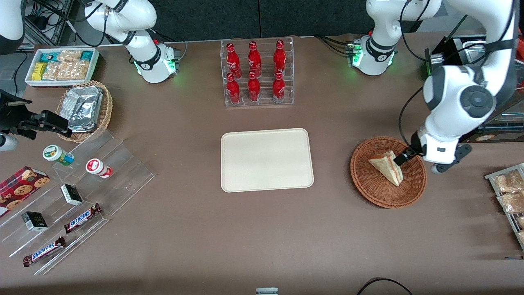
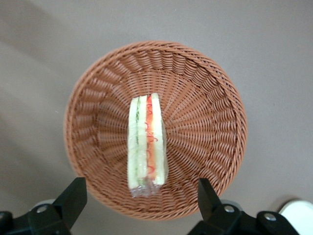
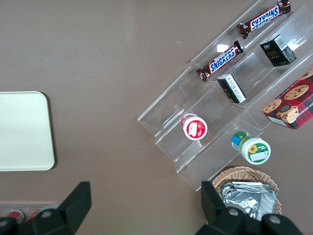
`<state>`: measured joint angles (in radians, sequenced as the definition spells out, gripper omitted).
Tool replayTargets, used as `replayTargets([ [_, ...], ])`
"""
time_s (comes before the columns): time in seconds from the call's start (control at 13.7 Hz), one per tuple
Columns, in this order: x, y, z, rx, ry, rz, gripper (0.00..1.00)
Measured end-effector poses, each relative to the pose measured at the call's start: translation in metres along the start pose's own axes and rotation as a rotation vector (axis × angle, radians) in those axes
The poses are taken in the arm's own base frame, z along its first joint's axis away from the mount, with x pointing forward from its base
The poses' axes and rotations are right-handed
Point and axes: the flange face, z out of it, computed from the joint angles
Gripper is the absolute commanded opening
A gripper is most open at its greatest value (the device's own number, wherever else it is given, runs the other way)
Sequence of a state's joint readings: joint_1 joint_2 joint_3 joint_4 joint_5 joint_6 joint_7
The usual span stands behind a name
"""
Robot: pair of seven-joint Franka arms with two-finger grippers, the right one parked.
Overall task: Place sandwich from basket to tray
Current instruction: 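Move the left gripper down over the wrapped sandwich in the wicker basket, then close the left gripper on the sandwich and lift it from the basket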
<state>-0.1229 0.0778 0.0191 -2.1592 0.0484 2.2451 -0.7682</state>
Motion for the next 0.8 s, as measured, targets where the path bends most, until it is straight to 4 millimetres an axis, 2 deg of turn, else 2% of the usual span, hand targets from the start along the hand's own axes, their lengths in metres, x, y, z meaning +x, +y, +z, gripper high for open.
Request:
replayTargets([
  [0.29,-0.014,-0.006,0.037,-0.003,-0.001,-0.053,1.0],
  [0.8,-0.026,-0.014,0.081,-0.019,0.009,-0.069,1.0],
])
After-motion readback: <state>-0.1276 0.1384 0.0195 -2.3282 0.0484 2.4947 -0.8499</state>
